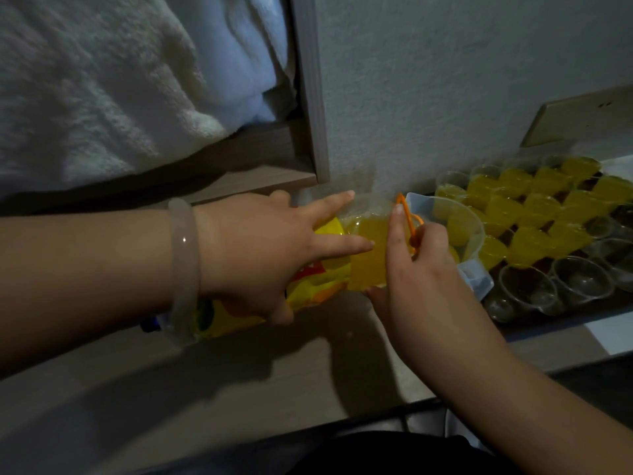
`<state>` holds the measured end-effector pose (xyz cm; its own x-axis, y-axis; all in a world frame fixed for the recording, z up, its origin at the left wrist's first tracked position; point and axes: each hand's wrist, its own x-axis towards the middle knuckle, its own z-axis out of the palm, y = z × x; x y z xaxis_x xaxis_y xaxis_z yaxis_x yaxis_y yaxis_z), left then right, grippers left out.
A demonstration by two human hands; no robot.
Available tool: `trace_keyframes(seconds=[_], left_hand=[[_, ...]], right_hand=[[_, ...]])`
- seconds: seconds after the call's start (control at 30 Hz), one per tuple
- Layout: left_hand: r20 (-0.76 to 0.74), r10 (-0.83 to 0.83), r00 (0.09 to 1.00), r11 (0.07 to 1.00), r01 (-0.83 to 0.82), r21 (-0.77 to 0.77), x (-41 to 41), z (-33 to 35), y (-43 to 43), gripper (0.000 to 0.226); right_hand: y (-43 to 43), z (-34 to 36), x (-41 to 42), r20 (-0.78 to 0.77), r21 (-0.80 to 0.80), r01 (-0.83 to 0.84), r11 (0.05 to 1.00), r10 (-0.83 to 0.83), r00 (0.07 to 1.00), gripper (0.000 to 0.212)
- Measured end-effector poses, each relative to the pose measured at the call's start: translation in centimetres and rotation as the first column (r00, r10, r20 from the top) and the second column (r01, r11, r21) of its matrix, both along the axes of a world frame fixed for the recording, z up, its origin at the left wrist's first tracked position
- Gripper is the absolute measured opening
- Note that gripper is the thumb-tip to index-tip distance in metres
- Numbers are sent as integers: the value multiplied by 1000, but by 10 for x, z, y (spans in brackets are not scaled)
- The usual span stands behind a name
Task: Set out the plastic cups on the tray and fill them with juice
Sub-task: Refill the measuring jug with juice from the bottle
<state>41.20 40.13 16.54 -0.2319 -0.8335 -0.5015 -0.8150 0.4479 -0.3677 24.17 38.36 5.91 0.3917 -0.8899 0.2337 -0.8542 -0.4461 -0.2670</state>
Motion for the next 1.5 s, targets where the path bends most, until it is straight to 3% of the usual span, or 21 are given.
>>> trace_keyframes(seconds=[0.6, 0.87, 0.97, 1.23, 1.4, 1.5], left_hand=[[-22, -12, 1000, 1000, 12, -6, 2, -2, 4, 114], [-213, -47, 976, 987, 13, -158, 14, -28, 22, 113], [-331, -83, 940, 966, -6, -259, 16, -44, 28, 111], [-612, -168, 773, 852, -199, -485, 12, -110, 39, 106], [-730, -212, 650, 779, -339, -528, 12, -147, 38, 97], [-754, -245, 610, 749, -374, -547, 11, -168, 34, 112]], right_hand=[[7, 14, -6, 59, 3, -89, 996, 89, 994, 101], [8, 11, -10, 58, -86, -62, 994, 68, 996, 104], [7, 18, -15, 77, -144, -91, 985, 103, 992, 94], [2, 25, -17, 272, -378, -150, 913, 265, 925, 42], [1, 19, -13, 349, -422, -169, 891, 332, 877, 35], [1, 14, -9, 309, -475, -182, 861, 357, 881, 19]])
